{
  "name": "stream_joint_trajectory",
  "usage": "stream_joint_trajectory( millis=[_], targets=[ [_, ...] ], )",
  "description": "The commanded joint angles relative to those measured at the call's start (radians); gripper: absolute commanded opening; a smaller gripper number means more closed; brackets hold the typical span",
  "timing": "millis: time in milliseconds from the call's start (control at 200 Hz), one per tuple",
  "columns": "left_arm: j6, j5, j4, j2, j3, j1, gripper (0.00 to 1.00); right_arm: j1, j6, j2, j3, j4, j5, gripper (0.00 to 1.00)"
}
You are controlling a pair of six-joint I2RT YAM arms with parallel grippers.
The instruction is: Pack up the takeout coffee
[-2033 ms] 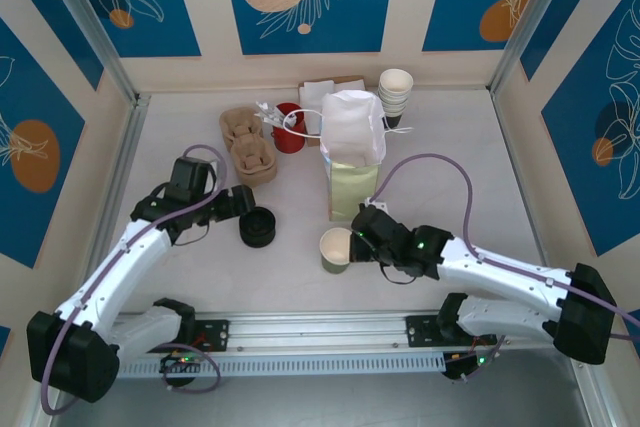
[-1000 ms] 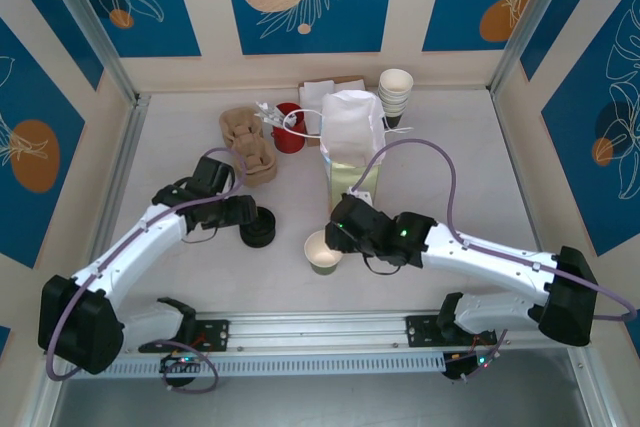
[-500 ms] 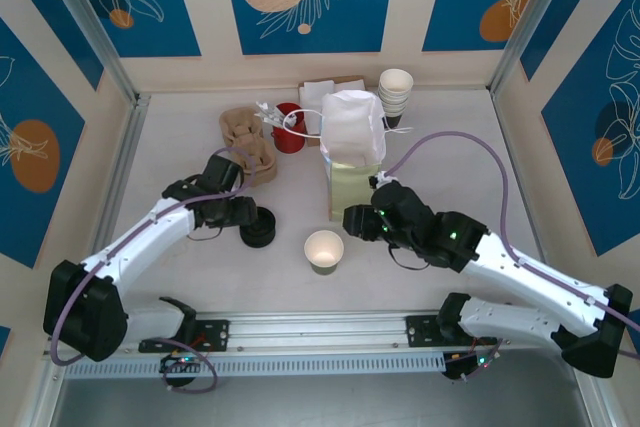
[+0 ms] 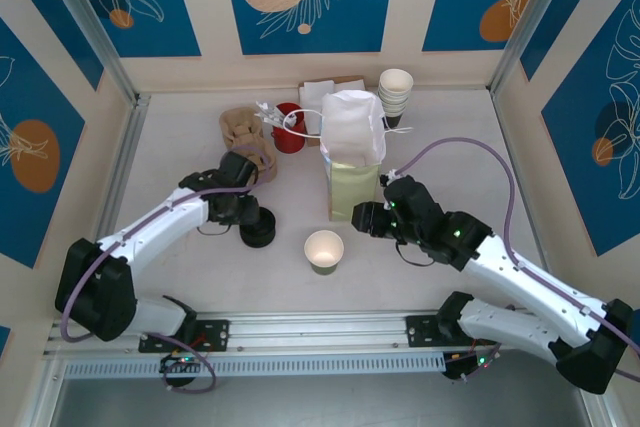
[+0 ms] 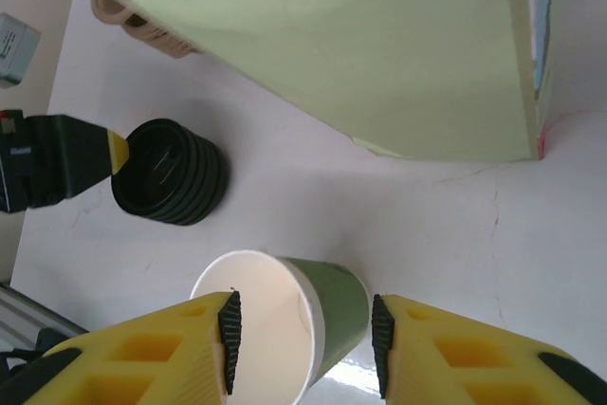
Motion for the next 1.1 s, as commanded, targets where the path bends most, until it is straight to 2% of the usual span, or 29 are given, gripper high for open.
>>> stream_joint_trajectory(
  millis=[0, 240, 600, 820, 1095],
  targets=[
    [0.001, -0.039, -0.04, 0.015, 0.033, -0.016, 0.42, -0.045, -0.028, 0.032, -0.011, 0.069, -0.069, 0.43],
    [0.001, -0.052, -0.046, 0.031, 0.031, -0.023, 0.42, -0.126, -0.063, 0.128, 0.013, 0.143, -0.122, 0.4],
    [0.007, -0.059, -0.036, 0.053, 0.019, -0.026, 0.39, -0.18, -0.097, 0.232, 0.073, 0.174, -0.156, 0.39],
    [0.011, -0.059, -0.034, 0.06, 0.022, -0.027, 0.33, -0.184, -0.104, 0.23, 0.097, 0.151, -0.163, 0.39],
    [0.016, -0.064, -0.039, 0.068, 0.025, -0.027, 0.28, -0.181, -0.088, 0.155, 0.108, 0.067, -0.183, 0.39]
  ],
)
